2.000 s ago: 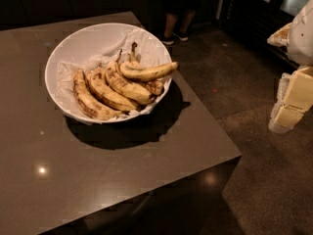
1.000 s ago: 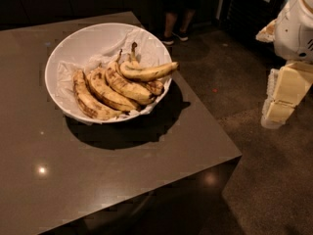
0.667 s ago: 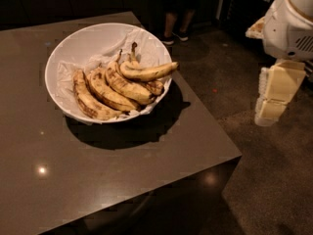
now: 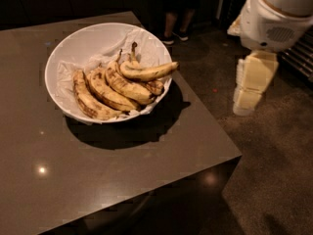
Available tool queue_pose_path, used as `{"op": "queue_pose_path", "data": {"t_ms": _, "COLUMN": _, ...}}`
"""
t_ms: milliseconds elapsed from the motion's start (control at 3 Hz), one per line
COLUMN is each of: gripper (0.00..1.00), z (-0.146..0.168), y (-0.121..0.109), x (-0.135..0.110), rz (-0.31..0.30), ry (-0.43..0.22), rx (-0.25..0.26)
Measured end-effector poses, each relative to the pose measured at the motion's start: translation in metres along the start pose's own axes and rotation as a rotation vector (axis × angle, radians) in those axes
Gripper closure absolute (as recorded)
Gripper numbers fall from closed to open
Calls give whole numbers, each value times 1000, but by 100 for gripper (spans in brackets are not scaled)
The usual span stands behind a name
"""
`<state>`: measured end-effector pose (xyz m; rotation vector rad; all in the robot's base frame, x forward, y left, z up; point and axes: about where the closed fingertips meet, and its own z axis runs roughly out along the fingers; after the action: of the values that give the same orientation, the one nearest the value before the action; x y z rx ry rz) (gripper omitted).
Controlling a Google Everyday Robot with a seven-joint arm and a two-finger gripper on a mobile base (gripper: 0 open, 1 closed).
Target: Pick banana from white bowl
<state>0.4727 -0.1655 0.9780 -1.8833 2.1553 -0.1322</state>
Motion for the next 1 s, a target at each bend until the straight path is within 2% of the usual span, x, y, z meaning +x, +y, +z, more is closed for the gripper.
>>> {"op": "queue_pose_path", "data": {"t_ms": 333, "gripper": 0, "z": 10, "y": -23, "x": -40, "rz": -78, "ry": 13, "rx": -33}}
{"op": "queue_pose_path", "data": {"t_ms": 667, "gripper": 0, "z": 13, "y": -36, "x": -63, "rz": -128, "ry": 0, "rx": -45}}
{"op": "queue_pose_path", "data": {"t_ms": 1000, "gripper": 0, "z": 13, "y": -40, "x": -73, "rz": -118, "ry": -45, "rx": -36}}
